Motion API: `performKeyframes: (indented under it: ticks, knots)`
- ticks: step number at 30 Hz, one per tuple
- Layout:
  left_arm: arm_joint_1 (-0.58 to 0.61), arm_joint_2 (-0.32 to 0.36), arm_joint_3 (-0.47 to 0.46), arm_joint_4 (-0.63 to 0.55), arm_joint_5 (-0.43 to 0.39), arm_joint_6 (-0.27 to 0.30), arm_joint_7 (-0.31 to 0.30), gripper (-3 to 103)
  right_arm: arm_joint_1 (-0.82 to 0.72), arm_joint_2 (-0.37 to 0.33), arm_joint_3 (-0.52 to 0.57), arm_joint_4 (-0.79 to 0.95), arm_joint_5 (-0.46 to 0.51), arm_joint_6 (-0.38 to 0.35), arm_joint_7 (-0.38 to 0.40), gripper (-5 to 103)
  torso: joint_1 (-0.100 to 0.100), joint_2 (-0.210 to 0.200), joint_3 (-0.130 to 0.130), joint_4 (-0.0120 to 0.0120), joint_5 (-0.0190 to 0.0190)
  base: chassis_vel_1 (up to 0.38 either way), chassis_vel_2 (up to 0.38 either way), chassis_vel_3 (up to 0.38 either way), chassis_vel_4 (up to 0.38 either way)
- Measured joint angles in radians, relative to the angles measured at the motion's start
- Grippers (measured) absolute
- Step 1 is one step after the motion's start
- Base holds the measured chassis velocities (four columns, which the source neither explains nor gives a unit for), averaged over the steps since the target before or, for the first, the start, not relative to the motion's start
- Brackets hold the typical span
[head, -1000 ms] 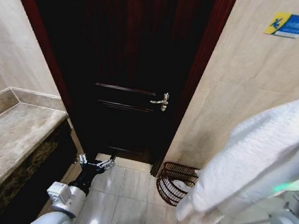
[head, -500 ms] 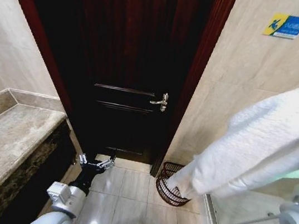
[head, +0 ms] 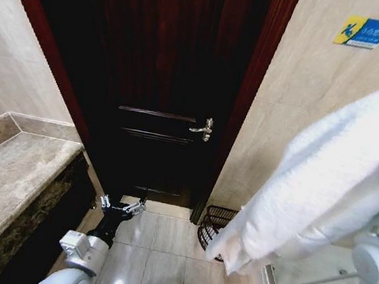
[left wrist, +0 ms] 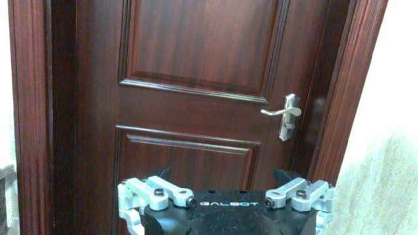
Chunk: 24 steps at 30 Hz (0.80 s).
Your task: Discard the used towel into the hamper.
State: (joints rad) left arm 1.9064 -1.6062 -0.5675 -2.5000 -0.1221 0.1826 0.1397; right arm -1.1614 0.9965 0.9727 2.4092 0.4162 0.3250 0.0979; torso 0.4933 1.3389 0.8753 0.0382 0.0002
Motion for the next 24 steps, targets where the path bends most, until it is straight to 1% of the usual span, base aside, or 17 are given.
performKeyframes:
  ticks: [5,10,18,21,24]
  knots:
    - [0.000,0.000,0.000,0.000,0.000,0.000,0.000,100,0.037,-0.002,-0.030,-0.030,-0.012,0.004,-0.005,5,0.000,0.000,0.000,0.0000,-0.0002,0.000,0.000,0.000,0.000]
    - [0.000,0.000,0.000,0.000,0.000,0.000,0.000,100,0.071,-0.001,-0.037,-0.063,-0.015,0.007,-0.011,5,0.000,0.000,0.000,-0.0001,-0.0001,0.000,0.000,0.000,0.000]
    - [0.000,0.000,0.000,0.000,0.000,0.000,0.000,100,0.150,-0.022,-0.048,-0.132,-0.017,-0.002,-0.011,5,0.000,0.000,0.000,-0.0001,-0.0003,0.000,0.000,0.000,0.000]
    - [0.000,0.000,0.000,0.000,0.000,0.000,0.000,100,0.156,-0.014,-0.057,-0.138,-0.029,-0.004,-0.011,5,0.000,0.000,0.000,0.0000,-0.0004,0.000,0.000,0.000,0.000]
    - [0.000,0.000,0.000,0.000,0.000,0.000,0.000,100,0.142,0.015,-0.061,-0.154,-0.059,0.004,-0.018,5,0.000,0.000,0.000,-0.0001,-0.0001,0.000,0.000,0.000,0.000]
